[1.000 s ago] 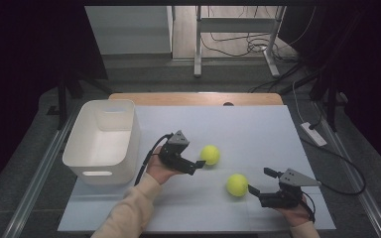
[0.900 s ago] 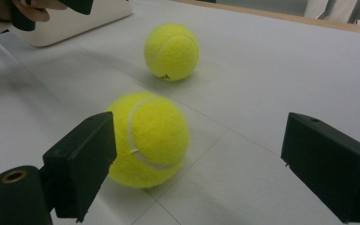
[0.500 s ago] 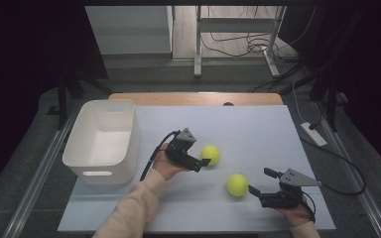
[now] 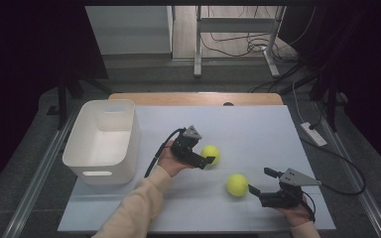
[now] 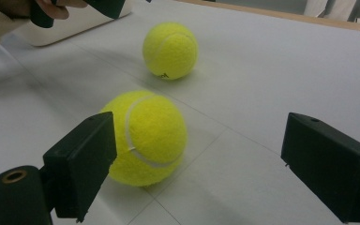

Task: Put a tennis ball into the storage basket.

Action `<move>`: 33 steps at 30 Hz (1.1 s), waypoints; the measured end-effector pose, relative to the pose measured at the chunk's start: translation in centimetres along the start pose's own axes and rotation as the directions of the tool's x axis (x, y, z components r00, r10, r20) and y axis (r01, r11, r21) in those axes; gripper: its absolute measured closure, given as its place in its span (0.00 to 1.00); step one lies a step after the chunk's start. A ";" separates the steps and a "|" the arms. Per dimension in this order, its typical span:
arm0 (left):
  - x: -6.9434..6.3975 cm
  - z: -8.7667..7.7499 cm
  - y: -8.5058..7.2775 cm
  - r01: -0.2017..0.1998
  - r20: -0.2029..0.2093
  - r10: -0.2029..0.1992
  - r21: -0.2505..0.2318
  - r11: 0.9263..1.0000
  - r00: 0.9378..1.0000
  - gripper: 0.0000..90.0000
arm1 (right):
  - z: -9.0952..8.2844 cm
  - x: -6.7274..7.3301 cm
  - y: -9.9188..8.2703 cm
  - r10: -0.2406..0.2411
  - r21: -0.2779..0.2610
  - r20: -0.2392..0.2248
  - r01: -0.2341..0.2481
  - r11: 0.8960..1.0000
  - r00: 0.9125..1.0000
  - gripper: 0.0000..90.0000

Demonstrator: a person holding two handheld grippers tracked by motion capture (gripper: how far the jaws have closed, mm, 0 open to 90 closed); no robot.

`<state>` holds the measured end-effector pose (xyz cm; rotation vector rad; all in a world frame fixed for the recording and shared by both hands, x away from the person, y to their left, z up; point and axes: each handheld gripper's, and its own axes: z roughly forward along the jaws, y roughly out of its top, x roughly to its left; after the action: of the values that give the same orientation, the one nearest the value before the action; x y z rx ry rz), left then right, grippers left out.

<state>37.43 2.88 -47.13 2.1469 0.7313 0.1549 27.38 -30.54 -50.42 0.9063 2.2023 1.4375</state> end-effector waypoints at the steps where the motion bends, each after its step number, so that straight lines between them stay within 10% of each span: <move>1: 0.0 0.2 0.1 -0.003 0.001 0.003 0.005 1.000 1.000 0.05 | 0.0 0.0 0.0 -0.001 0.001 0.001 0.001 1.000 1.000 0.12; 33: 0.7 4.4 1.1 0.013 0.009 -0.014 0.147 0.989 1.000 0.03 | -0.1 0.0 0.0 0.003 0.000 -0.002 -0.003 1.000 1.000 0.12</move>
<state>40.10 -0.28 -49.22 2.2798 0.7721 0.0855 27.37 -30.61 -50.39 0.9084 2.2041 1.4399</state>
